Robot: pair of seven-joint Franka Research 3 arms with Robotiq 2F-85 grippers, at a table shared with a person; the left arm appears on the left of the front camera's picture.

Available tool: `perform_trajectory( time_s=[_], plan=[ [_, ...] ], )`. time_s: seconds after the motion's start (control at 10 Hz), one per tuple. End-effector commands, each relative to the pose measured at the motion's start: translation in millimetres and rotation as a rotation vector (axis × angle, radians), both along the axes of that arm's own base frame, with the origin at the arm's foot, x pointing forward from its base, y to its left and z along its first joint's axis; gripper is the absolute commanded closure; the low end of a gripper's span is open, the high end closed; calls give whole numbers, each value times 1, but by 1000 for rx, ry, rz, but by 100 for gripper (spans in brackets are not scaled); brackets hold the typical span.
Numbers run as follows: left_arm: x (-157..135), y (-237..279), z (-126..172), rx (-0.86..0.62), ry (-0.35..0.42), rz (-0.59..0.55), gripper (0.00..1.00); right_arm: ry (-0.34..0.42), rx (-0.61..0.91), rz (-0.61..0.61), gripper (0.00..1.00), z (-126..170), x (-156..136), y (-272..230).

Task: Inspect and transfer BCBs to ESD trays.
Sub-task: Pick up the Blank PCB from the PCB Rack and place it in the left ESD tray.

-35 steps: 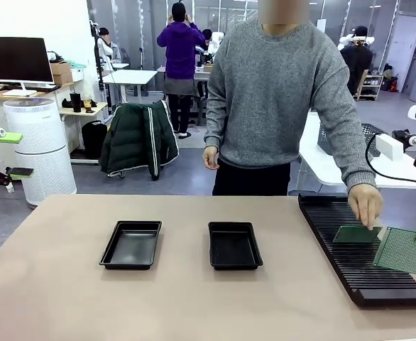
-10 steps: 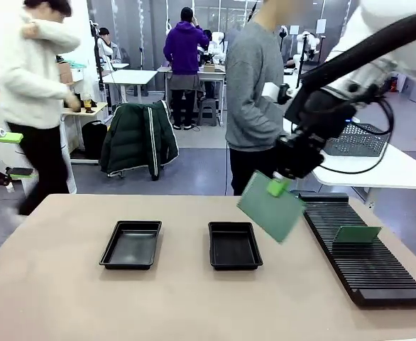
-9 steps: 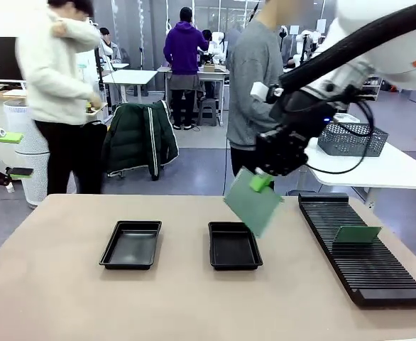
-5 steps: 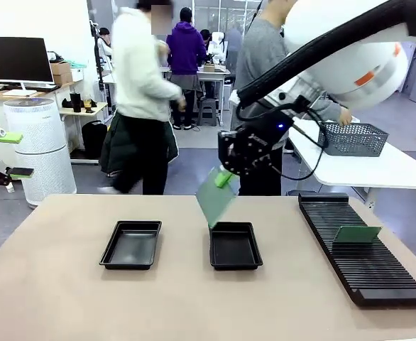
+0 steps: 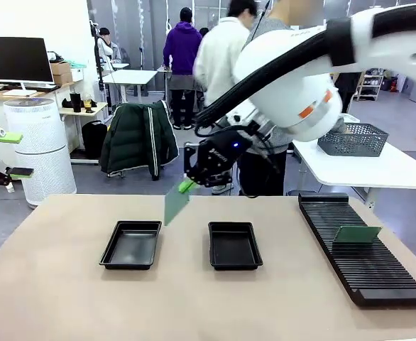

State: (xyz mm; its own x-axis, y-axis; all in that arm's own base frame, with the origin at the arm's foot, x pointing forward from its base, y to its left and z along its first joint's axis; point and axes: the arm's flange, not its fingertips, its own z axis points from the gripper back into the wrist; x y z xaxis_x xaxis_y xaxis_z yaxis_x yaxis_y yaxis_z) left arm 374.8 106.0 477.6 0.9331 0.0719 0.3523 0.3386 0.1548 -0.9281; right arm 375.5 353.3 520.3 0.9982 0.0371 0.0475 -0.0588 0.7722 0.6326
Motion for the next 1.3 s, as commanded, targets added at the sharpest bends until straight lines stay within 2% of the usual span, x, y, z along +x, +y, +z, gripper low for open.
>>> perform_trajectory(
  time_s=[0.0, 0.3, 0.6, 0.8, 1.2],
  plan=[
    [-1, 0, 1, -3, -2, 1, 0, 17, 60, -51, 98, -15, 15, 28],
    [-1, 0, 1, -3, -2, 1, 0, 9, 93, -79, 98, -44, 33, 59],
    [-1, 0, 1, -3, -2, 1, 0, 15, 142, -158, 98, -77, 60, 83],
    [-1, 0, 1, -3, -2, 1, 0, 49, 144, -127, 98, -99, 79, 96],
    [-1, 0, 1, -3, -2, 1, 0, 28, 116, -117, 98, -137, 104, 120]
  ],
)
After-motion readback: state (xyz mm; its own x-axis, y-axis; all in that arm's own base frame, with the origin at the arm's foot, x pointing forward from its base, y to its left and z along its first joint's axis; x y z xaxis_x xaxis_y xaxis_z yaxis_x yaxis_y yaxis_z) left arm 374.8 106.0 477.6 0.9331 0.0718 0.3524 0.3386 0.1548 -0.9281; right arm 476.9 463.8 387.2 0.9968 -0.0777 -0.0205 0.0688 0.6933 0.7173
